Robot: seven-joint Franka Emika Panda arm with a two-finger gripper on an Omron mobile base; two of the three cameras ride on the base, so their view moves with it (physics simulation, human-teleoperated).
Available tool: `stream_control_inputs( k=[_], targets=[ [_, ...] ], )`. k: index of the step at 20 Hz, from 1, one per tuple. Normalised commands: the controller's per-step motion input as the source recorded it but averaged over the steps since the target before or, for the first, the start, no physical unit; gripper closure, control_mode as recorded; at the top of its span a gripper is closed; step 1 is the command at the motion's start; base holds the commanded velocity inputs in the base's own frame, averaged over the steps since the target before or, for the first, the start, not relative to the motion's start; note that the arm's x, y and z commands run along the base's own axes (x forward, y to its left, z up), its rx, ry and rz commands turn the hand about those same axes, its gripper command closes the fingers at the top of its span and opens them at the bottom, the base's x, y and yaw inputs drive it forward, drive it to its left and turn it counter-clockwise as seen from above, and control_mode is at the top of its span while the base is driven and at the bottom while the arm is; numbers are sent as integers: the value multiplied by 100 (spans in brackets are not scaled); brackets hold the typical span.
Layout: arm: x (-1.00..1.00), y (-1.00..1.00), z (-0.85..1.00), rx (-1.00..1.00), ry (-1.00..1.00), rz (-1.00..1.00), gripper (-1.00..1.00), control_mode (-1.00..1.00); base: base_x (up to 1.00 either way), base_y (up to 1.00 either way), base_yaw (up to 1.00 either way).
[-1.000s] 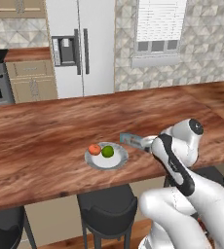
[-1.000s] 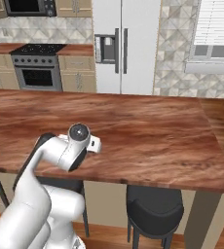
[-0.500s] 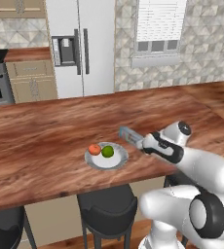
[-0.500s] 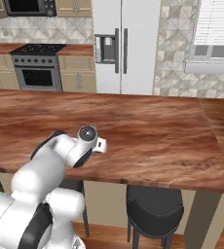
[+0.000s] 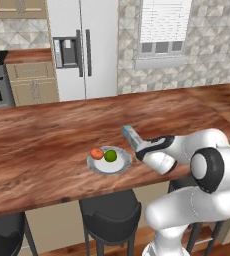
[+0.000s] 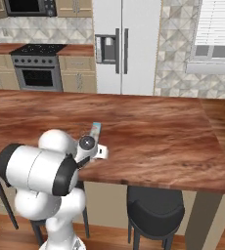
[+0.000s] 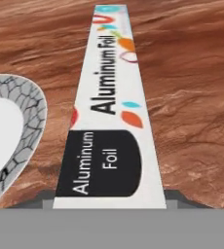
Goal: Retrieve the tupperware and aluminum foil from the cabinet and place them on the dining counter near the plate with lime and squash to prepare for storing leftovers.
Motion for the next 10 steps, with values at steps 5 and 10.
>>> stream_control_inputs(
  k=[5, 10],
  targets=[
    [0, 0, 56, 0, -9, 0, -100, -100, 0, 0, 0],
    [-4, 0, 98, -1, -18, 0, -100, -100, 0, 0, 0]
  ],
)
